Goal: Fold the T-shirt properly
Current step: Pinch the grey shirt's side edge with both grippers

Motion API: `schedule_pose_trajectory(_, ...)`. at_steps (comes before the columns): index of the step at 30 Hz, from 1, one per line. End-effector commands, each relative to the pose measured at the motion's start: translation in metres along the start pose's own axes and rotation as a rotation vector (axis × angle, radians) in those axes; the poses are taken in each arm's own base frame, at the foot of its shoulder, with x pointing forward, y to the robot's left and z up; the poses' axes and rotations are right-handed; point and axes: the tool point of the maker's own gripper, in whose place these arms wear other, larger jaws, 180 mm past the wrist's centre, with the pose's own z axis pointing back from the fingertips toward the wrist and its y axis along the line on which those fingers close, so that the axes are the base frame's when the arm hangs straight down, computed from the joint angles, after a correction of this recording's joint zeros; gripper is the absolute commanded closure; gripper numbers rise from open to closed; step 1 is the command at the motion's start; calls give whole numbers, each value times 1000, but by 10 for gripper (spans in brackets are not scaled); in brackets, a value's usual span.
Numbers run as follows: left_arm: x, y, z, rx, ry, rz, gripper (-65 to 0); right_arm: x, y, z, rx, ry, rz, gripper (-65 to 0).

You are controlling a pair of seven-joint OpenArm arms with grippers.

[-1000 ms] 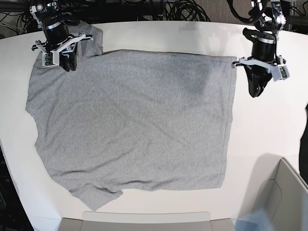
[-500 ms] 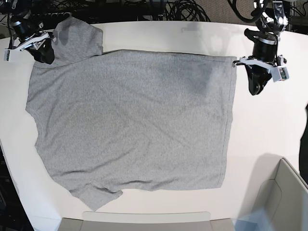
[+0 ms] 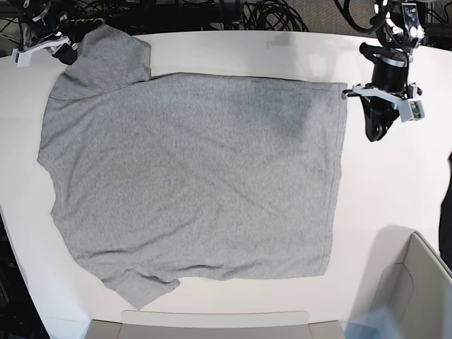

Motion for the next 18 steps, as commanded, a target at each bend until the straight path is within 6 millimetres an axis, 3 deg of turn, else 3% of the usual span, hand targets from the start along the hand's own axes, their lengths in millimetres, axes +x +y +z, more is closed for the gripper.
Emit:
schedule_pose_trajectory(1, 10, -2, 1, -13, -34, -14, -75, 5, -2, 2, 3, -17, 7, -194)
schedule_pose_trajectory(7, 10, -2, 1, -12, -32, -13, -75, -6, -19, -14, -16, 13, -69, -194)
schedule_pose_trajectory(11, 8, 0, 1, -7, -22, -13, -77, -14, -13, -25, 9, 60, -52, -194)
schedule_pose_trajectory(18, -26, 3, -13, 0, 205, 12, -78, -32, 12, -38, 73, 121, -25, -194)
